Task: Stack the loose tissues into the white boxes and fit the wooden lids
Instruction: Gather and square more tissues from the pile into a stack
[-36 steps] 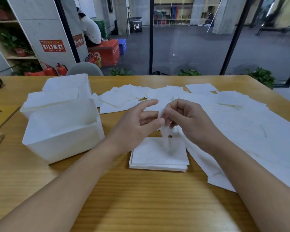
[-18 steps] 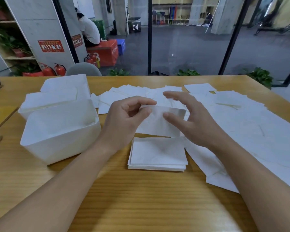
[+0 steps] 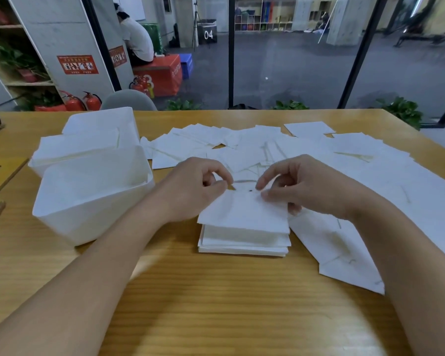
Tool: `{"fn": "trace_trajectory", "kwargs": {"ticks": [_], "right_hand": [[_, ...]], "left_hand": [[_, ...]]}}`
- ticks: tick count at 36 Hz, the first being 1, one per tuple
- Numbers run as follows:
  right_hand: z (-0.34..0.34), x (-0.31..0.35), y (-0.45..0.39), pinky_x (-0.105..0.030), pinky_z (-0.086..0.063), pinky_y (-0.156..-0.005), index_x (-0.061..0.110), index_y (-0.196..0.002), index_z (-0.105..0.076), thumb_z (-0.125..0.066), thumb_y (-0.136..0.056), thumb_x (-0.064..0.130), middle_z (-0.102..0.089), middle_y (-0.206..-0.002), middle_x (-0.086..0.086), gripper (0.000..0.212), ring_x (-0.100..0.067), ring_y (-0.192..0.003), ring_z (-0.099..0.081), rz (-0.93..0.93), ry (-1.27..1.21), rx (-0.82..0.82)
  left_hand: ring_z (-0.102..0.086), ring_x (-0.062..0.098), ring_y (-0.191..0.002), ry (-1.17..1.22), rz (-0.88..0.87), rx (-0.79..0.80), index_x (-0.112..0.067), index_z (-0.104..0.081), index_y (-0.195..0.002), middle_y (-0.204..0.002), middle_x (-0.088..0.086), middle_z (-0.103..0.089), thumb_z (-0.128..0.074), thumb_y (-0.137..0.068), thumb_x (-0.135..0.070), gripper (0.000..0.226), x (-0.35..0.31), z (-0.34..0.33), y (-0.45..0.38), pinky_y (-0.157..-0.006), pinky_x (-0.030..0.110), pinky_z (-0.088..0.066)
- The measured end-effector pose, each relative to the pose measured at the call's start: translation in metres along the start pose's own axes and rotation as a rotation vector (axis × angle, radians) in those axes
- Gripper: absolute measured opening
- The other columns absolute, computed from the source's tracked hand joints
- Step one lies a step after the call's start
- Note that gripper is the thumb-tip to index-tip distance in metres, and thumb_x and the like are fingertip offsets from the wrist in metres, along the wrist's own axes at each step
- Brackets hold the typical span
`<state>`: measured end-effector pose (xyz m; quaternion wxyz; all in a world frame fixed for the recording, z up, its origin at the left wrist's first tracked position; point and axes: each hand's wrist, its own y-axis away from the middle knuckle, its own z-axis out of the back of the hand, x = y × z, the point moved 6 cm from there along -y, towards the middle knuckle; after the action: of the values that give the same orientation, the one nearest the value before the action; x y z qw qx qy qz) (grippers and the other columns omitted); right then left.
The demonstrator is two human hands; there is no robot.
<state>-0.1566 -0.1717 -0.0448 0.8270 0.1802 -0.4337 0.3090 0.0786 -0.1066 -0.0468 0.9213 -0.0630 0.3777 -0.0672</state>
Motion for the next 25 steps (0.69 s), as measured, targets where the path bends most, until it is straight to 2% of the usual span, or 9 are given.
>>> {"fn": "trace_trajectory", "kwargs": {"ticks": [3, 8, 11, 13, 15, 17, 20, 23, 25], "right_hand": [[-0.007, -0.003, 0.001, -0.016, -0.052, -0.062, 0.030, -0.098, -0.081, -0.087, -0.092, 0.033, -0.075, -0.075, -0.006, 0.009, -0.016, -0.060, -0.068, -0.045, 0.056, 0.059], [-0.009, -0.007, -0.001, -0.024, -0.055, -0.064, 0.028, -0.095, -0.080, -0.088, -0.090, 0.031, -0.077, -0.082, -0.008, 0.010, -0.016, -0.060, -0.068, -0.045, 0.068, 0.063], [-0.009, -0.010, -0.003, -0.023, -0.056, -0.064, 0.029, -0.096, -0.082, -0.091, -0.087, 0.033, -0.076, -0.084, -0.001, 0.013, -0.012, -0.062, -0.068, -0.049, 0.075, 0.064], [-0.008, -0.012, -0.005, -0.017, -0.053, -0.061, 0.034, -0.094, -0.083, -0.093, -0.084, 0.040, -0.076, -0.085, 0.007, 0.016, -0.005, -0.065, -0.065, -0.041, 0.125, 0.018], [-0.004, -0.012, -0.009, -0.013, -0.048, -0.056, 0.037, -0.090, -0.083, -0.091, -0.084, 0.046, -0.075, -0.084, 0.013, 0.013, -0.001, -0.063, -0.062, 0.000, 0.193, -0.084], [-0.001, -0.013, -0.013, -0.013, -0.045, -0.054, 0.039, -0.085, -0.082, -0.088, -0.089, 0.044, -0.074, -0.083, 0.018, 0.008, 0.000, -0.062, -0.060, 0.057, 0.227, -0.223], [-0.006, -0.013, -0.018, -0.013, -0.041, -0.067, 0.040, -0.098, -0.081, -0.081, -0.096, 0.035, -0.070, -0.101, 0.022, 0.005, 0.002, -0.081, -0.060, 0.096, 0.341, -0.343], [-0.022, -0.012, -0.023, -0.018, -0.038, -0.096, 0.035, -0.128, -0.078, -0.068, -0.106, 0.038, -0.061, -0.138, 0.022, 0.024, 0.003, -0.117, -0.053, 0.118, 0.462, -0.264], [-0.029, -0.010, -0.023, -0.026, -0.035, -0.109, 0.035, -0.136, -0.075, -0.059, -0.110, 0.041, -0.056, -0.150, 0.022, 0.030, -0.006, -0.132, -0.045, 0.120, 0.515, -0.204]], "left_hand": [[-0.050, 0.006, -0.056, -0.058, 0.028, 0.099, -0.042, -0.073, -0.101, -0.060, -0.009, -0.057, -0.062, -0.107, -0.032, 0.015, 0.002, -0.007, 0.003, -0.061, 0.030, -0.043], [-0.049, 0.006, -0.052, -0.085, 0.061, 0.207, -0.041, -0.070, -0.104, -0.058, -0.010, -0.057, -0.063, -0.108, -0.035, 0.010, 0.009, -0.012, 0.004, -0.072, 0.042, -0.054], [-0.053, 0.006, -0.055, -0.113, 0.067, 0.229, -0.041, -0.069, -0.104, -0.062, -0.009, -0.062, -0.067, -0.104, -0.037, 0.004, 0.011, -0.012, 0.004, -0.068, 0.041, -0.052], [-0.058, 0.004, -0.059, -0.142, 0.077, 0.209, -0.041, -0.070, -0.101, -0.069, -0.009, -0.067, -0.071, -0.098, -0.042, 0.003, 0.011, -0.011, 0.003, -0.065, 0.035, -0.051], [-0.059, 0.002, -0.063, -0.162, 0.083, 0.159, -0.042, -0.072, -0.099, -0.077, -0.010, -0.068, -0.073, -0.093, -0.048, 0.008, 0.013, -0.008, 0.002, -0.065, 0.032, -0.049], [-0.057, 0.000, -0.068, -0.178, 0.076, 0.077, -0.043, -0.073, -0.095, -0.085, -0.012, -0.067, -0.074, -0.092, -0.052, 0.010, 0.012, -0.006, 0.000, -0.065, 0.029, -0.048], [-0.057, -0.004, -0.080, -0.189, 0.063, -0.030, -0.043, -0.073, -0.091, -0.093, -0.018, -0.064, -0.069, -0.101, -0.050, 0.014, 0.010, -0.009, -0.002, -0.068, 0.026, -0.043], [-0.059, -0.003, -0.086, -0.243, 0.040, -0.018, -0.043, -0.077, -0.099, -0.102, -0.022, -0.062, -0.065, -0.106, -0.046, 0.014, 0.009, -0.016, -0.002, -0.071, 0.022, -0.040], [-0.059, -0.005, -0.089, -0.257, 0.035, -0.004, -0.043, -0.079, -0.103, -0.101, -0.023, -0.061, -0.066, -0.106, -0.045, 0.014, 0.011, -0.019, -0.003, -0.071, 0.021, -0.040]]}}
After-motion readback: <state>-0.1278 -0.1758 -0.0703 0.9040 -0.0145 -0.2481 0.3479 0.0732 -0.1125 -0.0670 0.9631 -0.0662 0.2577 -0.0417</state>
